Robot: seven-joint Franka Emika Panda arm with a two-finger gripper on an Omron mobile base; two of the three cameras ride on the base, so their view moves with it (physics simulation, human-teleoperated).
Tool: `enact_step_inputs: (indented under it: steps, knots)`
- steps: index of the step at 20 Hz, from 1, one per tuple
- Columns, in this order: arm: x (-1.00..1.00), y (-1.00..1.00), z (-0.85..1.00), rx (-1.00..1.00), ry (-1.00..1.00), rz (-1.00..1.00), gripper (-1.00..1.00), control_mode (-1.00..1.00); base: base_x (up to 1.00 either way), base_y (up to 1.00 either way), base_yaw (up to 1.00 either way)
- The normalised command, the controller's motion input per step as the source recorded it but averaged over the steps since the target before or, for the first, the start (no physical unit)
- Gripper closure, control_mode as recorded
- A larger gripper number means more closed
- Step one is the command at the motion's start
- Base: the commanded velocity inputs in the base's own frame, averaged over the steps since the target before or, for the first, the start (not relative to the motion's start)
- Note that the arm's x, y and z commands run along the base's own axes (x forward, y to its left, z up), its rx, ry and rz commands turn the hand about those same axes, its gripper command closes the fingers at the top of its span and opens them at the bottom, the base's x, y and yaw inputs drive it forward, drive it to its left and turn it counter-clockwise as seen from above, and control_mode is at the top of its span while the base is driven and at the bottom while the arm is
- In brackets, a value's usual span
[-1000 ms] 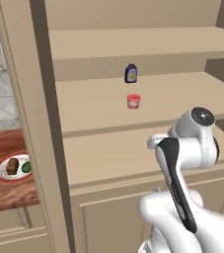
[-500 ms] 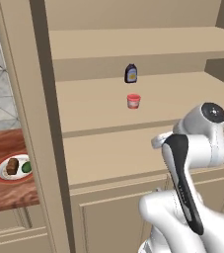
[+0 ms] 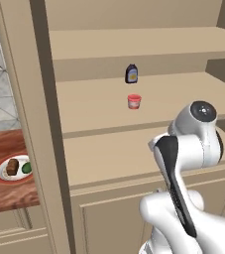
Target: Pick the avocado and bread from the counter and place them on the plate. Then pick the jam from the cabinet and place it next to the plate. Lastly close the cabinet door.
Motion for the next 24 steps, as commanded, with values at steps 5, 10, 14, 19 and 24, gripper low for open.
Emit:
enact_step_inputs:
  steps: [5,10,14,19,24]
  knots:
    - [0.00,0.04,0.10,0.00,-0.03,0.00,-1.00,-1.00,0.00,0.00,0.00]
    - [0.00,0.00,0.22,0.00,-0.06,0.01,-1.00,-1.00,0.00,0.00,0.00]
    - [0.00,0.00,0.27,0.00,-0.10,0.00,-1.00,-1.00,0.00,0.00,0.00]
    - [0.00,0.00,0.30,0.00,-0.04,0.00,-1.00,-1.00,0.00,0.00,0.00]
    - [0.00,0.00,0.32,0.00,-0.04,0.00,-1.00,-1.00,0.00,0.00,0.00]
